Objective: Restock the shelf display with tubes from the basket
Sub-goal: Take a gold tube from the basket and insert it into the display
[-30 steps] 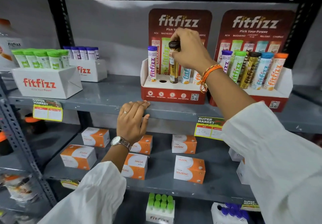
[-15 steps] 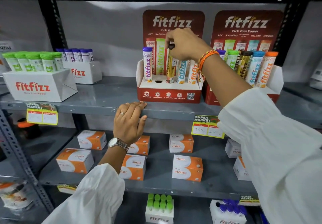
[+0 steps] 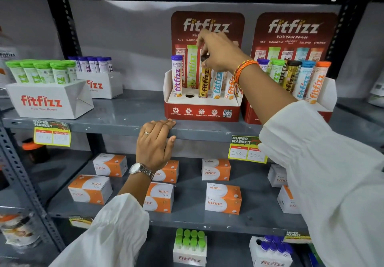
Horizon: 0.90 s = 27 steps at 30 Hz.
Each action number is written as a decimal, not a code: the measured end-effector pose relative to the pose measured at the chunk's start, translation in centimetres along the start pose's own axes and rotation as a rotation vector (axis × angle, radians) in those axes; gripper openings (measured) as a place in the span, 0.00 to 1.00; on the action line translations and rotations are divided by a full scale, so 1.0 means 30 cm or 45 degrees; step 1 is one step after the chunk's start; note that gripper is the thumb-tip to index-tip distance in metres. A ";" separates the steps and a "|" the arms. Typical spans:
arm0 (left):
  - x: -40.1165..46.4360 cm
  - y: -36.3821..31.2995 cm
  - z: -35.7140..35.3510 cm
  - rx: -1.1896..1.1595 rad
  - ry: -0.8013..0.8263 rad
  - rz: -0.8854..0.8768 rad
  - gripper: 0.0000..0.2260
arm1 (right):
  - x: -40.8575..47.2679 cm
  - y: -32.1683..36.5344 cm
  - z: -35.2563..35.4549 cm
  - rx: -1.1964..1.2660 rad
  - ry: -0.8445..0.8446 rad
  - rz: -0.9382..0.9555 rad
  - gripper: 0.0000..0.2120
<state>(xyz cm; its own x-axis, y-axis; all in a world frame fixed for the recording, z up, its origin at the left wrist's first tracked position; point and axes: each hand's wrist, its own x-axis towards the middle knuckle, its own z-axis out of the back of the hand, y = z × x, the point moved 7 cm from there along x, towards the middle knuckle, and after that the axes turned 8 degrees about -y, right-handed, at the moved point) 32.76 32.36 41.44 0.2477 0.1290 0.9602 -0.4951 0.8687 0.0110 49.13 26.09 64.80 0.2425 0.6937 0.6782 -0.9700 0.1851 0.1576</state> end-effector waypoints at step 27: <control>-0.234 0.071 0.547 0.071 -0.033 0.525 0.21 | -0.295 0.414 -0.199 0.604 -0.259 0.341 0.23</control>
<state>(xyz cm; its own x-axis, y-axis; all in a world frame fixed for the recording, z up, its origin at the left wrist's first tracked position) 16.28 25.46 39.31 -0.0013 0.4483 0.8939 -0.5932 0.7193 -0.3616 35.03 26.41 56.49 0.0254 0.5167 0.8558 -0.9097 -0.3429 0.2341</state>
